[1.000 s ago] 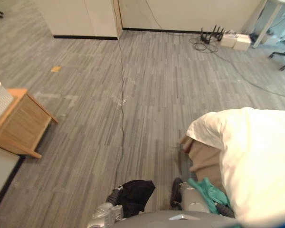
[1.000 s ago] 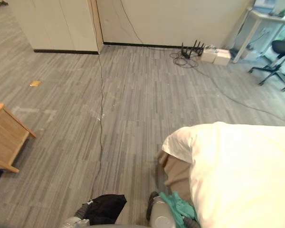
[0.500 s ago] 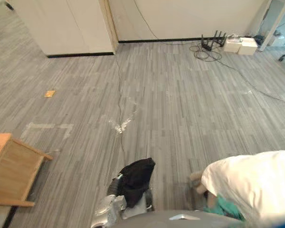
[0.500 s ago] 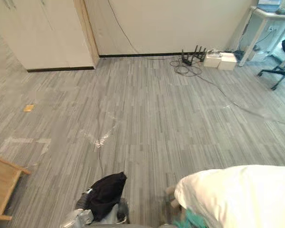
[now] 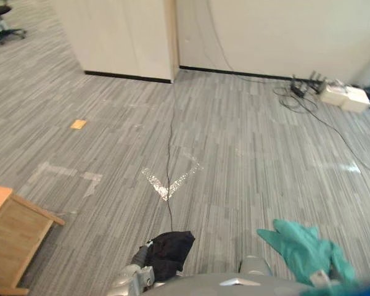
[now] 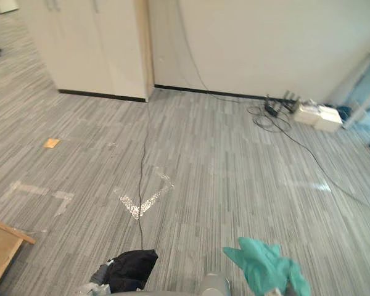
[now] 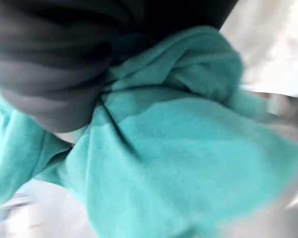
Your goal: Tidy the bed and pick cloth on bed and put in laundry
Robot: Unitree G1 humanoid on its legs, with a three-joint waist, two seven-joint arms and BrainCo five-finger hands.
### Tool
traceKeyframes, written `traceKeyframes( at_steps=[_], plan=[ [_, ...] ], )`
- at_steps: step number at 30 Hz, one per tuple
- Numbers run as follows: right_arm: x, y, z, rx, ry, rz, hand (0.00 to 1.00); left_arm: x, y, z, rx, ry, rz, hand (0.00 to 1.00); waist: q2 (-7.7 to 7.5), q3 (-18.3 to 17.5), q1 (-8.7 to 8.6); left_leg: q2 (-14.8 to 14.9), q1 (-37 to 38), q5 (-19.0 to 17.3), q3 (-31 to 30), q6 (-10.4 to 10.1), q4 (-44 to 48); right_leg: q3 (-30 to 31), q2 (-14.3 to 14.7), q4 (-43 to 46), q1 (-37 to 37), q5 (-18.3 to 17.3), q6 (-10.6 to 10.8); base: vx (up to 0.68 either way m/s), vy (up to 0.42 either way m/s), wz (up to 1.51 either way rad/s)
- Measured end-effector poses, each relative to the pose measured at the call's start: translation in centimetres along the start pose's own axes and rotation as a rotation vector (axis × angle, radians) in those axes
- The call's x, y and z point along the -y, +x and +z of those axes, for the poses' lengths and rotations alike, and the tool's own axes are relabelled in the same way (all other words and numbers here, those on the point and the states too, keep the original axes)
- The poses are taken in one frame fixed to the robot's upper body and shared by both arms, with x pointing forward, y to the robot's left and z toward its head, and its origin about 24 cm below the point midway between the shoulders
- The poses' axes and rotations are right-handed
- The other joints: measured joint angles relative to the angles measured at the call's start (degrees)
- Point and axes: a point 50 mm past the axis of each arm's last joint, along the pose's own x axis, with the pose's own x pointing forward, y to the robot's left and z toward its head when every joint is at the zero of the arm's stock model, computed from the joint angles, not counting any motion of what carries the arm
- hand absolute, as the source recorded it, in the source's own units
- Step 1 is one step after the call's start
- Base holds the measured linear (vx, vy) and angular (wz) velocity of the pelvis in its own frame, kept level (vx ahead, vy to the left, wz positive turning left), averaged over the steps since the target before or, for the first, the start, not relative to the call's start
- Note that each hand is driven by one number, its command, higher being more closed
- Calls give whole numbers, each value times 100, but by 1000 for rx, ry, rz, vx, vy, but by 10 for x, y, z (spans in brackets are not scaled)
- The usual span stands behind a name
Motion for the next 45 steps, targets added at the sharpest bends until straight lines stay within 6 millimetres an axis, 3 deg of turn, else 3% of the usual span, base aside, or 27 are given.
traceKeyframes(
  at_steps=[2,4,5,6,8,9,10,11,12,13,14,16,18,22,24,27,29,30,31,32,33,35,36,39,41,44,45],
  plan=[
    [10,-8,-45,-159,-15,24,100,10,2,0,-5,-6,-22,100,23,-12,-102,239,174,-131,-411,-183,-30,-92,206,-1803,-167,158,-49,179,-201,125],
    [7,-12,-63,-242,-63,100,100,21,4,-2,-5,-30,-45,100,90,-36,-126,425,412,-282,-564,-328,-160,2,396,-3499,-240,626,-40,111,-226,86],
    [4,-13,-64,-231,-75,155,100,27,5,-3,-9,-58,-51,100,181,-71,-171,621,599,-361,-632,-433,-199,106,531,-3793,-90,1573,-64,339,-214,64],
    [4,-9,-52,-178,-100,183,100,39,6,-9,-31,-89,-68,100,434,-80,-154,806,633,-250,-624,-542,-181,-50,650,-3565,-48,1404,-234,495,-239,67],
    [-17,-9,-40,-111,-184,290,100,48,8,-7,-22,-96,-88,100,357,11,-141,867,891,538,-525,-768,-109,-285,315,-2071,-258,785,-568,490,-280,53],
    [-21,-9,-38,-94,-222,323,100,49,9,-3,-17,-97,-88,100,287,87,-214,873,991,743,-530,-808,-65,-434,252,-1532,-428,521,-482,365,-380,62],
    [-34,-10,-30,-65,-318,399,100,38,4,-18,-46,-132,-35,100,391,-137,-190,1014,972,899,-525,-803,270,-642,364,-1819,-321,470,-535,260,-427,53],
    [-37,-9,-27,-64,-368,432,100,31,3,-17,-34,-159,5,100,263,-194,-202,1092,850,973,-534,-797,926,-837,416,-1920,-86,18,-782,330,-323,40],
    [-41,-8,-21,-52,-378,438,100,29,2,-18,-40,-176,16,100,416,-220,-177,1240,661,1091,-553,-900,1413,-978,513,-1940,47,-113,-804,567,-331,51],
    [-53,-7,-12,-27,-417,471,100,26,2,-16,-23,-198,27,100,544,-129,-132,1570,-283,1918,-458,-1217,3200,-1147,727,-2267,590,-408,-753,533,-211,54],
    [-54,-7,-10,-24,-429,474,100,25,2,-13,-8,-200,29,100,581,-55,-107,1676,-632,1786,-379,-1210,3790,-1244,793,-2498,871,-415,-755,529,-251,67],
    [-48,-3,-11,-54,-508,441,100,16,1,-5,33,-197,50,100,512,134,20,1665,-1423,808,125,-1105,4453,-1546,880,-3347,1874,-250,-768,355,-190,46],
    [-49,-3,-11,-43,-613,445,100,13,0,-3,59,-206,57,100,440,115,187,1415,-1823,459,864,-976,3587,-1632,823,-3864,2419,-231,-725,391,-155,19],
    [-53,-5,-10,1,-782,468,100,13,0,3,94,-202,49,100,383,134,212,1072,-2364,789,2093,-680,1257,-2170,745,-4456,3080,-350,-477,98,-10,47],
    [-56,-7,-15,7,-863,490,100,8,-1,7,107,-204,62,100,194,114,249,968,-2376,1320,2983,-314,708,-2624,622,-4692,3578,-445,-156,214,63,77],
    [-71,-11,-20,31,-921,531,100,6,-1,10,106,-206,70,100,-34,-18,355,617,-2357,1339,3541,414,490,-2935,321,-4679,3709,-316,185,490,180,83],
    [-82,-13,-18,43,-926,542,100,1,-1,11,96,-193,81,100,-56,-32,416,532,-2319,1201,3358,558,597,-2788,245,-4419,3704,-22,206,487,280,69],
    [-93,-15,-20,31,-929,555,100,-7,-2,8,66,-184,103,100,-88,5,426,780,-2381,1092,3258,718,1218,-2622,218,-3943,3704,394,167,361,320,67],
    [-101,-17,-21,30,-935,569,100,-17,-4,8,61,-174,131,100,-94,73,513,819,-2483,910,3295,515,1629,-2558,194,-3564,3692,632,179,183,315,99],
    [-92,-15,-25,-1,-951,538,100,-20,-4,5,24,-138,139,100,-225,-7,381,368,-2318,1064,2915,210,1001,-2404,-152,-2341,3431,939,33,-2,345,109],
    [-86,-10,-14,23,-970,510,100,-17,-4,-2,-18,-99,132,100,4,-18,384,266,-1941,886,2651,332,392,-2207,-353,-917,3004,940,-350,-14,307,134],
    [-87,-9,-12,22,-994,501,100,-23,-3,-3,-59,-64,158,100,-315,10,257,-156,-1543,853,2129,340,196,-1787,-783,296,2383,505,-374,81,158,147],
    [-87,-9,-10,32,-1002,501,100,-21,-3,-6,-81,-68,159,100,-223,32,232,-158,-1272,792,1823,277,50,-1616,-748,498,1958,309,-430,70,67,136],
    [-89,-8,1,64,-1000,497,100,-15,-1,-8,-99,-38,137,100,-24,131,124,-48,-768,772,1200,146,-253,-1325,-504,29,1265,-279,-313,-119,67,130],
    [-91,-8,2,65,-991,506,100,-10,1,-6,-97,-17,119,100,42,127,72,94,-530,761,651,-12,-429,-970,-154,-1100,758,-409,-220,-200,-28,143],
    [-92,-9,-1,53,-990,520,100,-5,2,-6,-97,-5,105,100,13,146,38,308,-275,579,-158,-351,-510,-324,209,-3011,450,90,-119,-126,-213,141],
    [-93,-10,-4,49,-1001,530,100,-5,2,-4,-89,12,106,100,-27,170,45,406,-140,430,-402,-546,-491,-22,336,-3590,582,752,-108,113,-276,92]
  ],
)
